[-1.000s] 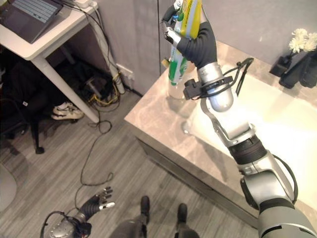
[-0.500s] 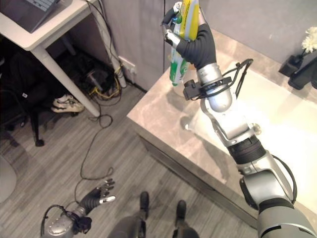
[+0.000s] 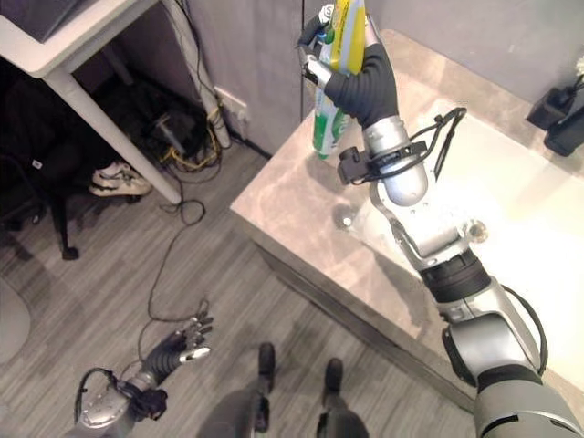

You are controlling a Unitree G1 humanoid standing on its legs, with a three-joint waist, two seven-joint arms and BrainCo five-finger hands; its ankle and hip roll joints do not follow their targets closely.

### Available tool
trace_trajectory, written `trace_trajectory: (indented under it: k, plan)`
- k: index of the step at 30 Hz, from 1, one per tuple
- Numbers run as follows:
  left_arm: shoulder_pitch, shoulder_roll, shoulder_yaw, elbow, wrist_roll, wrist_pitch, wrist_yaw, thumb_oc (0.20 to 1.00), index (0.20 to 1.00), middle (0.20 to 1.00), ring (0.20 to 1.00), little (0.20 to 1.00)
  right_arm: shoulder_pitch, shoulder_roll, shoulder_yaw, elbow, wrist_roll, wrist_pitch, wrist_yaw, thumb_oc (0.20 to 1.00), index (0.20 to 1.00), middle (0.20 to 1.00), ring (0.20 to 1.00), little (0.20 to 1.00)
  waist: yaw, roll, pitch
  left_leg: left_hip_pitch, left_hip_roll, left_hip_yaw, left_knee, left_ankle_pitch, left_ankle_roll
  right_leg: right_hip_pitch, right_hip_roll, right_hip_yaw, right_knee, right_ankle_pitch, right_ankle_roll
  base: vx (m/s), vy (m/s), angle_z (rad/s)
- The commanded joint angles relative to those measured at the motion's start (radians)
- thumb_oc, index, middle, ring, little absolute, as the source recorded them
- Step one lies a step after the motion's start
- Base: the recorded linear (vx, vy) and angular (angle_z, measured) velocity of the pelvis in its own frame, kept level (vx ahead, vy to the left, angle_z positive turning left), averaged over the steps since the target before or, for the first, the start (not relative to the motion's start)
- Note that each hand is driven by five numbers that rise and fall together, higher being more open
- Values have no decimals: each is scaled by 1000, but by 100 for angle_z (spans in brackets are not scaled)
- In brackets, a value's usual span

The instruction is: Put brush and paste in cup on sink, flatten towel.

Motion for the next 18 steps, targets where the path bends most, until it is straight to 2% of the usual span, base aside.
trace_trajectory:
  k: [1,7,9,10,18]
  plan:
    - [61,82,7,-86,-39,-19,-9,1000,1000,1000,1000,1000,-48,-35,-73,-169,67,-96,-8,200,200,200,200,200,13,-18,-33,15,12,-33,5,1,-47,-7,-55,-48,0,82,64,0,0,0]
    - [65,96,5,-106,-53,-13,-6,1000,1000,1000,1000,1000,-53,-39,-95,-224,104,-123,-13,200,200,200,200,200,5,-19,-37,17,13,-28,5,-1,-46,-10,-54,-44,0,85,65,0,0,0]
    - [-1,19,-82,31,-19,-14,31,1000,1000,1000,1000,1000,-75,-8,-76,-237,107,-125,-36,200,200,200,200,200,-10,-29,-40,19,15,-25,5,-3,-46,-11,-53,-38,0,85,64,0,0,0]
    - [-16,11,-93,66,-1,-13,25,1000,1000,1000,1000,1000,-88,-20,-82,-230,104,-126,-43,200,200,200,200,200,-9,-26,-40,20,16,-25,5,-3,-46,-10,-53,-38,0,84,64,0,0,0]
    - [-54,-42,-82,192,50,-10,43,1000,1000,1000,1000,1000,-118,-58,-134,-297,63,-154,-81,200,200,200,200,200,-21,-24,-51,32,17,-19,5,-8,-47,-2,-52,-35,0,81,63,10,2,-3]
